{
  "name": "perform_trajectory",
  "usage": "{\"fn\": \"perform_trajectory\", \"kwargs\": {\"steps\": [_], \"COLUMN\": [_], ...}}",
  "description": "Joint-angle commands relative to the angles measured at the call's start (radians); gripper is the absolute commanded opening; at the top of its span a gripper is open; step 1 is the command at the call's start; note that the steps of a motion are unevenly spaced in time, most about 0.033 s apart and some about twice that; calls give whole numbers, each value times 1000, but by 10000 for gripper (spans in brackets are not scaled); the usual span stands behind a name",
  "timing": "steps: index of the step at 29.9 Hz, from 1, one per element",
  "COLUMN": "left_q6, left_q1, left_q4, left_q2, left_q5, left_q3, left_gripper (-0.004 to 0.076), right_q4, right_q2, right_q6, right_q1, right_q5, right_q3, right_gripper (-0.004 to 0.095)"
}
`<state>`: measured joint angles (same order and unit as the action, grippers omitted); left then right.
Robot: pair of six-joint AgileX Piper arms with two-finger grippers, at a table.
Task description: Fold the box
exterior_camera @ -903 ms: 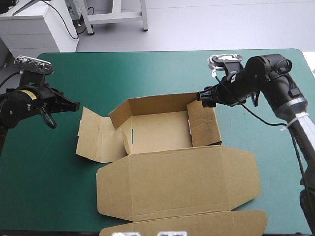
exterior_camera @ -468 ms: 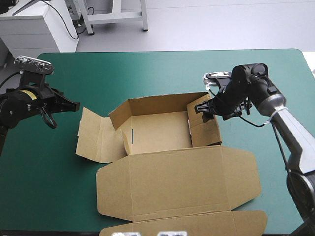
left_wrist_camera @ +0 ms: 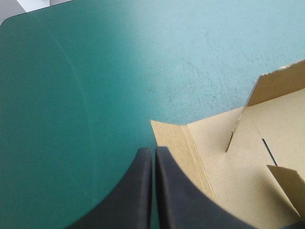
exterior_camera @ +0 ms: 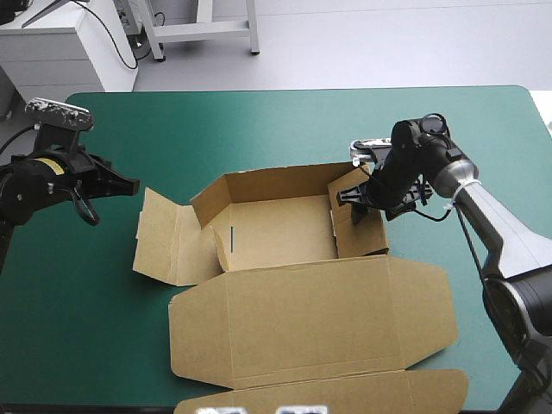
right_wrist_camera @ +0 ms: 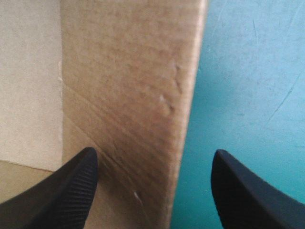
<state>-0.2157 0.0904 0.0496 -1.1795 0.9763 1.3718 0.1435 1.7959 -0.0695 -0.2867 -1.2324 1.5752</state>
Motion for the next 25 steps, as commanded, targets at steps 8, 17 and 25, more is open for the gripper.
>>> {"fn": "perform_trajectory", "kwargs": {"steps": [8,17,25], "left_q6": [10,10,10], "left_q1": [0,0,0], "left_q4": [8,12,12], "left_q2": [21,21,21], "left_q5": [-57,-57,-57], "left_q3": [31,31,31], "left_gripper": [8,8,8], "right_q4": [4,9,33], "right_q2": [-11,33,24], "right_q6": [8,8,8], "right_q1": [-1,-1,-1], "right_q5": [-9,-18,-18], "right_q3": [22,22,32], "right_gripper": [587,334,47]}}
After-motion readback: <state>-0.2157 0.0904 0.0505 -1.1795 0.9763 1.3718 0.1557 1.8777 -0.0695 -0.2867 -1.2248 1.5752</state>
